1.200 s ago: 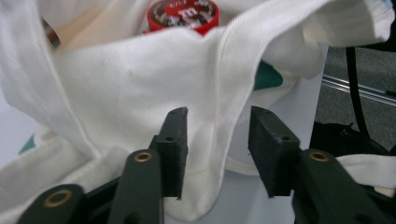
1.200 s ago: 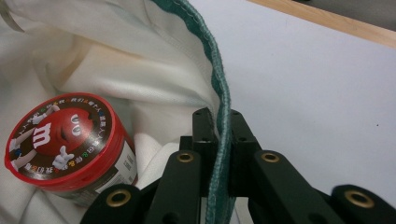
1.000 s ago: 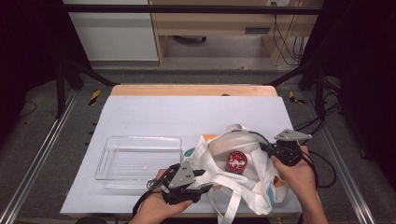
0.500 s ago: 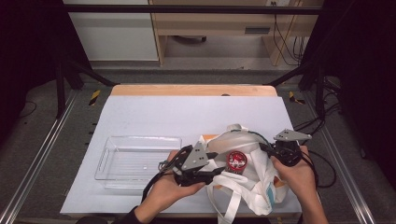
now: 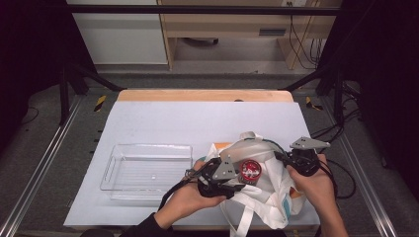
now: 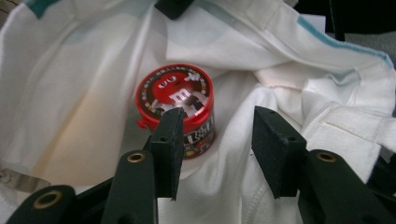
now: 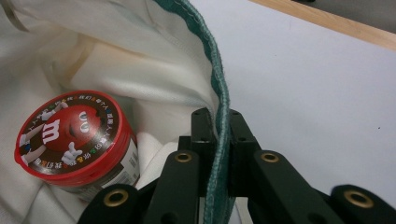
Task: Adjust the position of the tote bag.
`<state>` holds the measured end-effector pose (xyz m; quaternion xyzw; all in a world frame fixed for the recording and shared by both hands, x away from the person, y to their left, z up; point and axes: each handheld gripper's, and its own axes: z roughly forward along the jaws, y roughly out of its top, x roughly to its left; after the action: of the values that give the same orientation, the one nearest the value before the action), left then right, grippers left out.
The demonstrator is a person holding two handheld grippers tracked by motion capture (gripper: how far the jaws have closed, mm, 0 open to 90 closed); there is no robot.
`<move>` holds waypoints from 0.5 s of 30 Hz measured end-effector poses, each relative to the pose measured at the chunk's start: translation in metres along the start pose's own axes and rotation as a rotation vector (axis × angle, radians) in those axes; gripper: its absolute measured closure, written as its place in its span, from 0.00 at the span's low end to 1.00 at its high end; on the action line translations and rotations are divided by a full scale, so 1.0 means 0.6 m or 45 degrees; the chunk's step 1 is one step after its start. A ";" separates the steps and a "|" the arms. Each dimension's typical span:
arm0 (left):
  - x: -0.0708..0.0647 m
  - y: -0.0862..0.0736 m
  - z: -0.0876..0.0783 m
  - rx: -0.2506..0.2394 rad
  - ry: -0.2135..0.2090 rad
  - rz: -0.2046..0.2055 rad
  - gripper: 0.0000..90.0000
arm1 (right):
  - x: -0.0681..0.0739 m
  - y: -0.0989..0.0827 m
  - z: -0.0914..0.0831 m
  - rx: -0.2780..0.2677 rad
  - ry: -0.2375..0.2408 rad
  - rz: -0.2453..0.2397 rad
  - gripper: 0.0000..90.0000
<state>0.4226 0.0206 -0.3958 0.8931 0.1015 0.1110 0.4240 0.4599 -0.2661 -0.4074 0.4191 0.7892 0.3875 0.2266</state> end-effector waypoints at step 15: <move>-0.011 -0.016 0.030 0.083 -0.080 0.021 0.54 | 0.002 0.002 -0.002 -0.003 0.010 0.008 0.94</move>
<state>0.4207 0.0115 -0.4153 0.9103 0.0844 0.0831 0.3966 0.4590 -0.2654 -0.4059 0.4197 0.7884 0.3908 0.2226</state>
